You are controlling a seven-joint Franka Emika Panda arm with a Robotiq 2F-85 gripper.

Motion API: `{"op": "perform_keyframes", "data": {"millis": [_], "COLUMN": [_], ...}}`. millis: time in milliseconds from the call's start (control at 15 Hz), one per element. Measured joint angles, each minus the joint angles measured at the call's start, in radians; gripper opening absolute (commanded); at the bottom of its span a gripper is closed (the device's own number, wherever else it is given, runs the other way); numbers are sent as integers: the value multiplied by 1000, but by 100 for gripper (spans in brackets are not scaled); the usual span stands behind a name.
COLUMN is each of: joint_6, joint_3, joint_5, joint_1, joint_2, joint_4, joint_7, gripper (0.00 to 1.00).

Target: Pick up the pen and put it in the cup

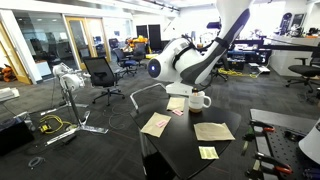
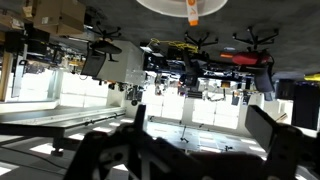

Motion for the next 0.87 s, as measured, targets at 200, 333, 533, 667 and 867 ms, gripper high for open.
{"op": "perform_keyframes", "data": {"millis": [200, 333, 533, 667, 867], "joint_6": [-16, -18, -18, -18, -18], "joint_3": [5, 9, 13, 21, 32], "joint_5": [0, 1, 1, 1, 1], "joint_1": [0, 0, 0, 0, 0], "joint_2": [-54, -93, -141, -163, -172], "joint_4": [16, 26, 36, 40, 42], "joint_7": [-32, -53, -76, -94, -98], "gripper": [100, 100, 100, 100, 100]}}
